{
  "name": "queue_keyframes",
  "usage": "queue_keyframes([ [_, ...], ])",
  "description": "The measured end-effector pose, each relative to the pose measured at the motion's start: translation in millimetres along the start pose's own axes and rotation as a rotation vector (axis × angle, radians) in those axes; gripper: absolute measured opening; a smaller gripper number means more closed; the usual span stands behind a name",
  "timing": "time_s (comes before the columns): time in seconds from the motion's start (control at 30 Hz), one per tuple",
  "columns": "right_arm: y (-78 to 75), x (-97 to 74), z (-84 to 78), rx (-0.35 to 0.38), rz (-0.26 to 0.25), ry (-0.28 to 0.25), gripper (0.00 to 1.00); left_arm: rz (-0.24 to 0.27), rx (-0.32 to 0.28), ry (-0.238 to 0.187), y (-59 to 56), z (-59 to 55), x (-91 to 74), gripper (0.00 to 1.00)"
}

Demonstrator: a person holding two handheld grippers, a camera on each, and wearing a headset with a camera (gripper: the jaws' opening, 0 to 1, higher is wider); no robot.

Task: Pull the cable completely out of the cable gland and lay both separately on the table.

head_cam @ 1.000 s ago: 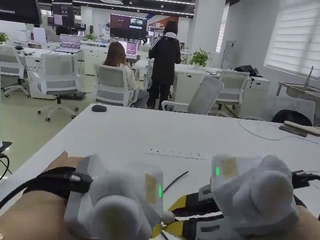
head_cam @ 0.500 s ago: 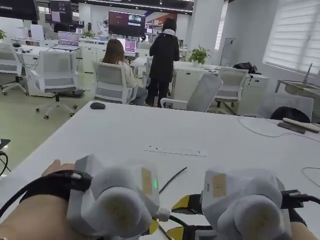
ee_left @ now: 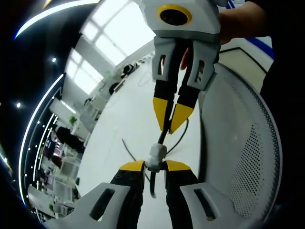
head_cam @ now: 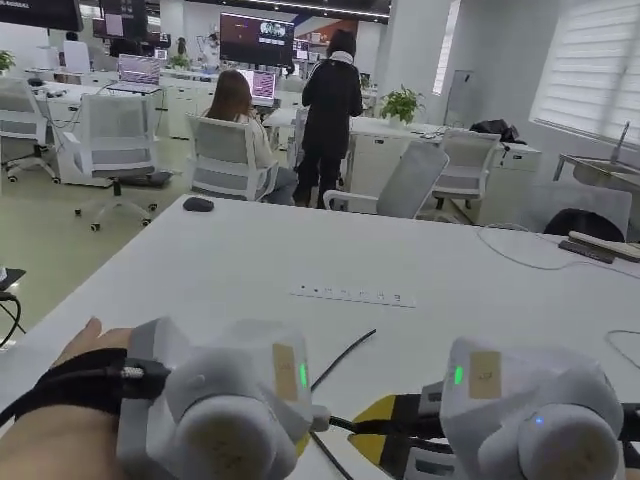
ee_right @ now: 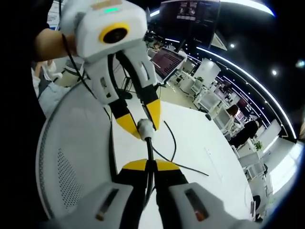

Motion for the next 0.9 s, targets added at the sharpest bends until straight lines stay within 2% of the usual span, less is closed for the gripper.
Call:
queue_keyframes([
  [0.27, -6.8, -11.9, -39.6, 0.045, -0.047, 0.095, 0.03, 0.005, -0.034, 0.014, 2.8, -8.7, -3.3, 0.17],
  [0.4, -9.2, -13.4, -66.2, 0.041, -0.071, 0.192, 0.03, 0.001, -0.039, 0.026, 1.8, -11.6, -3.0, 0.17],
  [0.47, -11.2, -14.4, -76.0, 0.053, -0.079, 0.209, 0.02, 0.0, -0.041, 0.031, 1.5, -13.3, -3.2, 0.17],
  [0.63, -16.5, -20.6, -92.4, 0.11, -0.103, 0.25, 0.02, -0.005, -0.024, 0.037, 1.6, -16.2, -4.0, 0.17],
  [0.7, -19.5, -22.9, -99.8, 0.114, -0.119, 0.279, 0.03, -0.011, -0.037, 0.034, 1.2, -16.0, -4.0, 0.17],
  [0.83, -21.3, -24.4, -107.9, 0.142, -0.118, 0.307, 0.03, -0.011, -0.044, 0.029, 1.2, -14.3, -4.5, 0.17],
  [0.9, -19.2, -23.9, -108.9, 0.155, -0.098, 0.312, 0.03, -0.012, -0.045, 0.03, 1.6, -14.1, -4.8, 0.17],
])
Point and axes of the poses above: the centre of the closed fingertips' face, and the gripper's own axes: x roughly forward along the fingers, y roughly to its left, z roughly out of its top, the point moved 5 cm from there along -x, roughly backward along the fingers, and after that the axes turned 3 degrees about z, right-handed, at the moved point
